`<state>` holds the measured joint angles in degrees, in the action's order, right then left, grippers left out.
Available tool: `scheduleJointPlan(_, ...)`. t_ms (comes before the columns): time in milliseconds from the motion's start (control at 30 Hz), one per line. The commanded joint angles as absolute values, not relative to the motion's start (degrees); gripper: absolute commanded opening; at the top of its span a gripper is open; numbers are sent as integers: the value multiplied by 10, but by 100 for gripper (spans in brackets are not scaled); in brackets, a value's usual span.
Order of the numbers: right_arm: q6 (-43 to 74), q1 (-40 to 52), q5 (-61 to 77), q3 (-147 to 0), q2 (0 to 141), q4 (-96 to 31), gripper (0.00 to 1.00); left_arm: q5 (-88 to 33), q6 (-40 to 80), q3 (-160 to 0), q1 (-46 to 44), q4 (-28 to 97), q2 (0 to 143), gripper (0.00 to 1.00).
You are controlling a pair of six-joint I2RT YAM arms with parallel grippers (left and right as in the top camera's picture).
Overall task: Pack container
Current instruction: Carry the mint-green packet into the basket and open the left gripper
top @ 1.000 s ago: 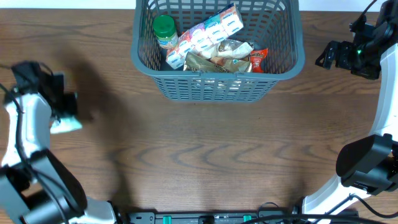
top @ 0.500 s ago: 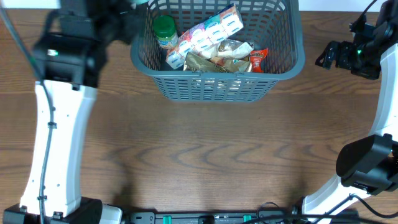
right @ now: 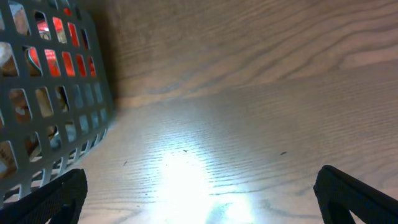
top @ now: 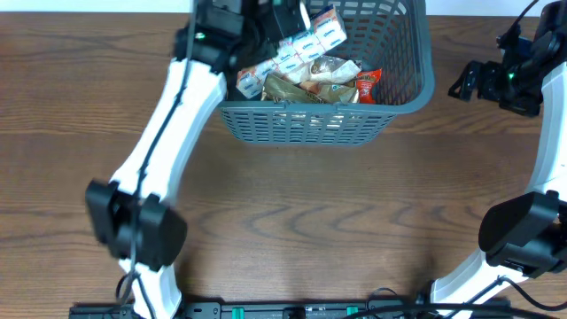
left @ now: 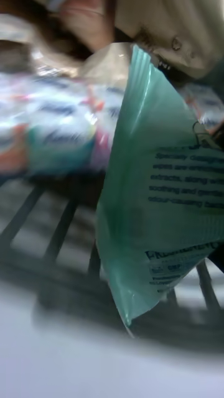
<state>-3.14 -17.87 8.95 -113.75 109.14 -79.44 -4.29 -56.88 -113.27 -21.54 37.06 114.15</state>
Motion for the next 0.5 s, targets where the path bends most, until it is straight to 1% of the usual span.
scheduleJointPlan(0,-28,-176,88,-1136,1093,-796,99,-41,-582,-1139,-217,373,1158,6)
scheduleJointPlan(167,-28,-176,88,-1136,1093,-796,99,-41,-566,-1139,-217,396,1185,5)
scheduleJointPlan(200,-28,-176,88,-1136,1093,-796,99,-41,-559,-1139,-217,399,1187,11)
scheduleJointPlan(233,-28,-176,88,-1136,1093,-796,99,-41,-553,-1139,-217,401,1187,34)
scheduleJointPlan(267,-28,-176,88,-1136,1093,-795,99,-41,-552,-1139,-217,402,1187,64)
scheduleJointPlan(300,-28,-176,88,-1136,1093,-795,99,-41,-552,-1139,-217,402,1187,77)
scheduleJointPlan(333,-28,-176,88,-1136,1093,-795,99,-41,-552,-1139,-217,402,1186,86)
scheduleJointPlan(367,-28,-176,88,-1136,1093,-795,99,-41,-552,-1139,-217,402,1186,89)
scheduleJointPlan(467,-29,-176,88,-1136,1093,-794,99,-41,-544,-1139,-217,402,1181,95)
